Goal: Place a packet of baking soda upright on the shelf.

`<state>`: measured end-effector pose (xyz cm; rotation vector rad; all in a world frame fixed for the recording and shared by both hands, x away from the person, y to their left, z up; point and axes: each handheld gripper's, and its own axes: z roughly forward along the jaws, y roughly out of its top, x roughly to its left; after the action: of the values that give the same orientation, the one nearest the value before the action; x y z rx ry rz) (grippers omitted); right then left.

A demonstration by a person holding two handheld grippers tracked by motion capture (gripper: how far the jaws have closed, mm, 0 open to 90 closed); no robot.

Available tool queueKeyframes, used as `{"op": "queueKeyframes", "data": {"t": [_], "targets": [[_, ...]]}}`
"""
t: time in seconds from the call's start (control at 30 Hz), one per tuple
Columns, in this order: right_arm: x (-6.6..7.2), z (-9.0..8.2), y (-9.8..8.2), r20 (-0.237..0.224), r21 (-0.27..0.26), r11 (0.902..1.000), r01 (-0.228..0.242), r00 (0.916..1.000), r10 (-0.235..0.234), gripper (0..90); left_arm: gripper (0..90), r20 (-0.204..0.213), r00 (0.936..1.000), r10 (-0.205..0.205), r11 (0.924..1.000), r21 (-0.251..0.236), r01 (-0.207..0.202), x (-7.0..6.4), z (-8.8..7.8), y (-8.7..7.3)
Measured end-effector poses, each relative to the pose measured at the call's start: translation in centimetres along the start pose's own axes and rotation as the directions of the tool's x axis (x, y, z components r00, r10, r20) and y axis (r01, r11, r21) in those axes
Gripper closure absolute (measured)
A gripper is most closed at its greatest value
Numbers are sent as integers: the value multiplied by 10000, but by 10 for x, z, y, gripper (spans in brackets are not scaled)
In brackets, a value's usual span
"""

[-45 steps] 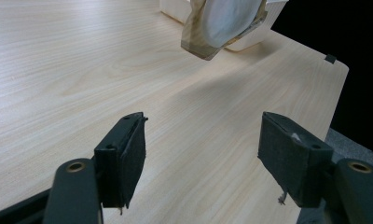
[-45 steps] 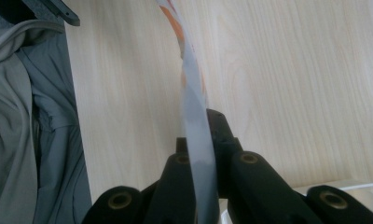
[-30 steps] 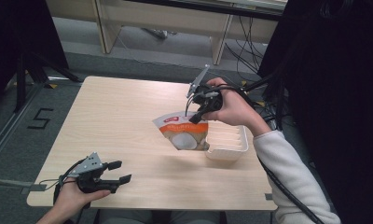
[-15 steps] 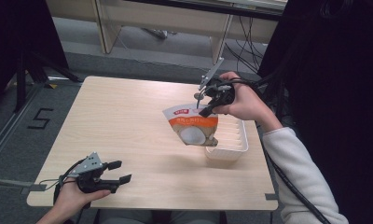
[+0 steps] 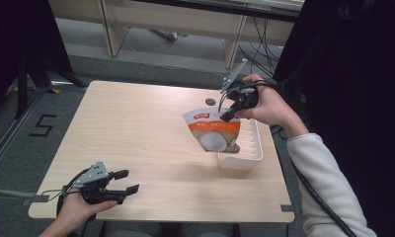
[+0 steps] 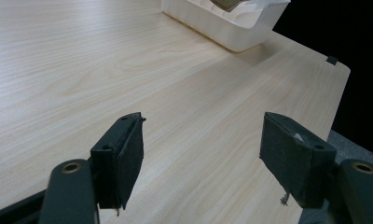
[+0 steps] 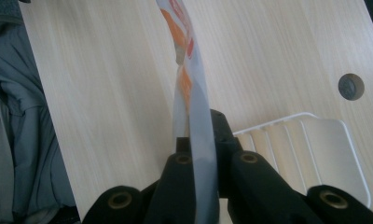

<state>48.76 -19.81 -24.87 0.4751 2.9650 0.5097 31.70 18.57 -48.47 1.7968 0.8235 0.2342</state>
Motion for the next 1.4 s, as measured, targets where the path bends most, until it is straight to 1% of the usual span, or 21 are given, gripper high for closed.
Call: {"op": "queueKeyframes", "data": {"t": [0.03,0.1,0.13,0.17,0.3,0.37,0.4,0.43,0.53,0.57,0.63,0.7,0.8,0.87,0.9,0.97,1.03,1.13,1.17,1.23,1.4], "targets": [[-1,0,-2,86,14,9999,123,9999,-123,900,294,9,10000,3,10000,-10,-3,0,0,0],[-2,0,-3,119,54,9999,107,9999,-108,900,294,16,10000,37,10000,-26,-37,0,0,0],[-1,-1,-5,72,166,9999,-42,10000,41,900,294,-42,9998,-191,9998,-41,191,-1,0,0],[-3,-1,-6,96,93,9999,73,9999,-74,900,294,-45,9996,-263,9996,-101,263,-1,0,0],[-5,-4,-10,118,187,9998,98,9999,-100,900,293,-86,9997,-230,9997,-93,229,-1,0,0],[-6,-6,-13,126,205,9998,-38,9999,35,900,293,-92,9997,-230,9997,-99,230,-1,0,0],[-6,-6,-14,141,153,9999,-3,9999,1,900,292,-94,9997,-226,9997,-98,225,-1,0,0],[-7,-7,-16,170,278,9996,29,9998,-34,900,292,-92,9997,-229,9997,-99,228,-1,0,0],[-8,-8,-18,121,337,9994,83,9999,-87,900,290,-95,9997,-238,9997,-85,237,-1,0,0],[-8,-8,-19,207,306,9995,43,9998,-49,900,290,-99,9996,-249,9997,-90,248,-1,0,0],[-9,-9,-22,126,413,9991,80,9999,-85,900,289,-144,9996,-244,9997,-54,243,-1,0,0],[-9,-10,-24,192,404,9992,4,9998,-11,900,288,-167,9995,-259,9997,-55,258,-1,0,0],[-11,-10,-27,127,464,9989,23,9999,-29,900,286,-81,10000,-23,10000,-60,22,1,0,0],[-11,-10,-28,137,494,9988,73,9999,-80,900,286,-80,10000,-28,10000,-61,27,1,0,0],[-11,-10,-29,140,573,9983,-51,9999,43,900,286,-80,10000,-24,10000,-65,23,1,0,0],[-12,-10,-30,117,570,9983,114,9999,-121,900,286,-77,10000,-31,10000,-72,30,1,0,0],[-12,-10,-32,151,599,9982,-6,9999,-3,900,286,-77,10000,-35,10000,-78,35,1,0,0],[-13,-10,-34,119,634,9979,94,9999,-101,900,287,-83,10000,-28,10000,-72,28,1,0,0],[-12,-10,-35,167,686,9976,14,9999,-26,900,287,-82,10000,-38,10000,-76,37,1,0,0],[-12,-10,-37,72,779,9968,190,9998,-196,900,287,-86,10000,-36,10000,-76,36,1,0,0],[-12,-9,-39,25,856,9960,261,9996,-264,900,286,-99,9999,-45,10000,-84,44,1,0,0]]}}
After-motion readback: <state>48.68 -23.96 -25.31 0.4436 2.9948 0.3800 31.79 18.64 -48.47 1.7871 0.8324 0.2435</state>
